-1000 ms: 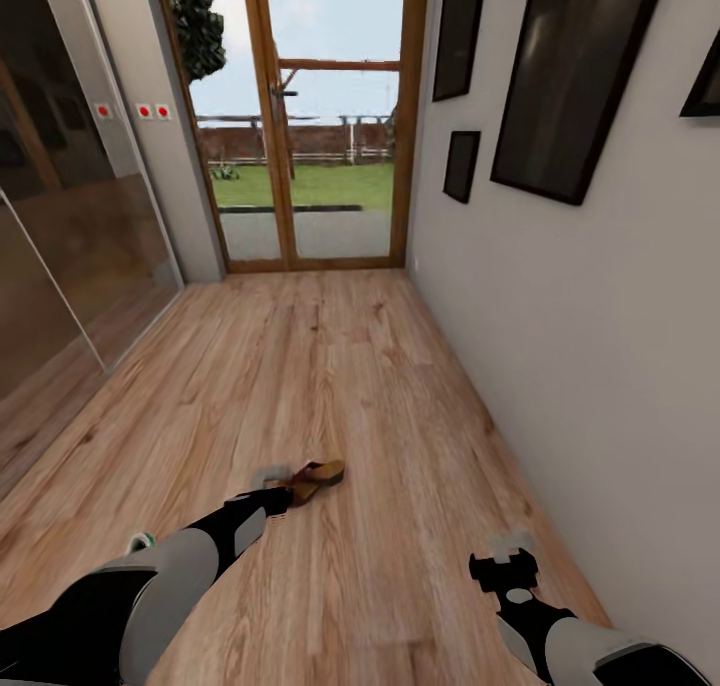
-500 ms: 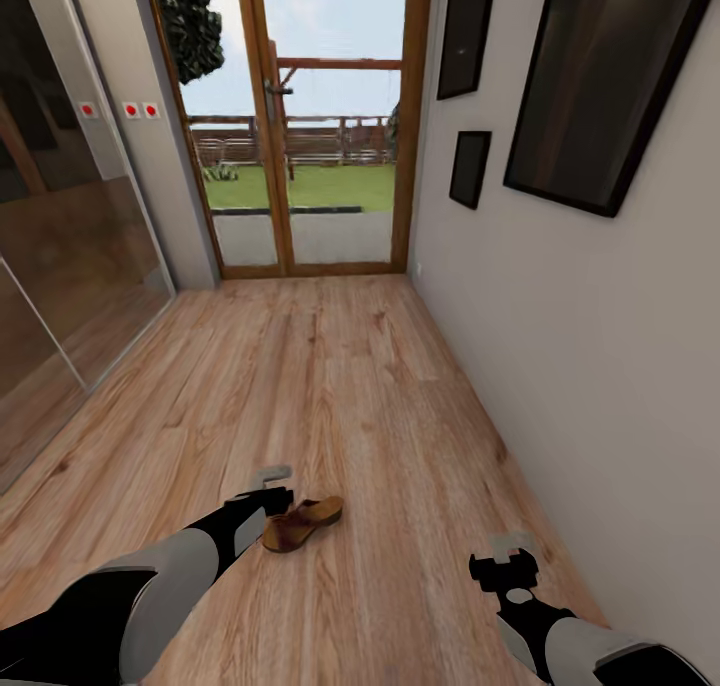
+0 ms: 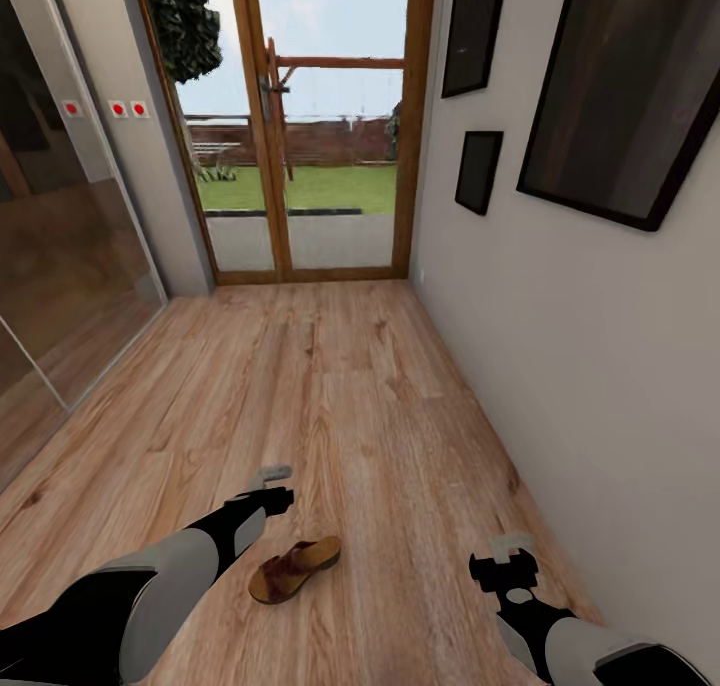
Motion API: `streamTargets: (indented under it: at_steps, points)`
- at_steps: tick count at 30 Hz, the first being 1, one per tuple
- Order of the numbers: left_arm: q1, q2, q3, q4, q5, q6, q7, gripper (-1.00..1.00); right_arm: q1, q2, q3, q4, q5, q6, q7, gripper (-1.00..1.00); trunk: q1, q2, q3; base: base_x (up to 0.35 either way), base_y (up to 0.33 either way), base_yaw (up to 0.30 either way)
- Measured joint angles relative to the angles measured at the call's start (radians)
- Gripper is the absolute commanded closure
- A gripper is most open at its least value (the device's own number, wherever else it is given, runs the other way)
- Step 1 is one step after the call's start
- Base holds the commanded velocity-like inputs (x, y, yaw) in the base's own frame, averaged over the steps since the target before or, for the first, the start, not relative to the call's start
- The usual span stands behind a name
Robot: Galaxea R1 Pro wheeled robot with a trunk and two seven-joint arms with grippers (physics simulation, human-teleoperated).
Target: Pick up the two gym shoes and the two sandals from the corridor floor and place them onto the hallstand (shoe rack) in the corridor, making sure they are on the rack and not on the floor. Arrange them so the two gym shoes are next to each other and the two sandals are next to each other.
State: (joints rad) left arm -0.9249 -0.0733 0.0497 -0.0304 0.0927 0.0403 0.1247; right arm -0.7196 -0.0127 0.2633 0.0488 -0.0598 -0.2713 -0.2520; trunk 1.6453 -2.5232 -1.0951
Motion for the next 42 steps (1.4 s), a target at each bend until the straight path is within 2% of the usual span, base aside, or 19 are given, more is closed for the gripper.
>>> streamTargets:
  at_steps: [28,42]
  points:
    - [0.0,0.0,0.0,0.0,0.0,0.0,0.0,-1.0,0.0,0.0,-0.003,0.0,0.0,-0.001,0.0,-1.0,0.0,0.0,0.0,0.068,-0.05,0.002]
    - [0.0,0.0,0.0,0.0,0.0,0.0,0.0,-1.0,0.0,0.0,-0.003,0.0,0.0,-0.001,0.0,-1.0,0.0,0.0,0.012,0.003,-0.003,0.178]
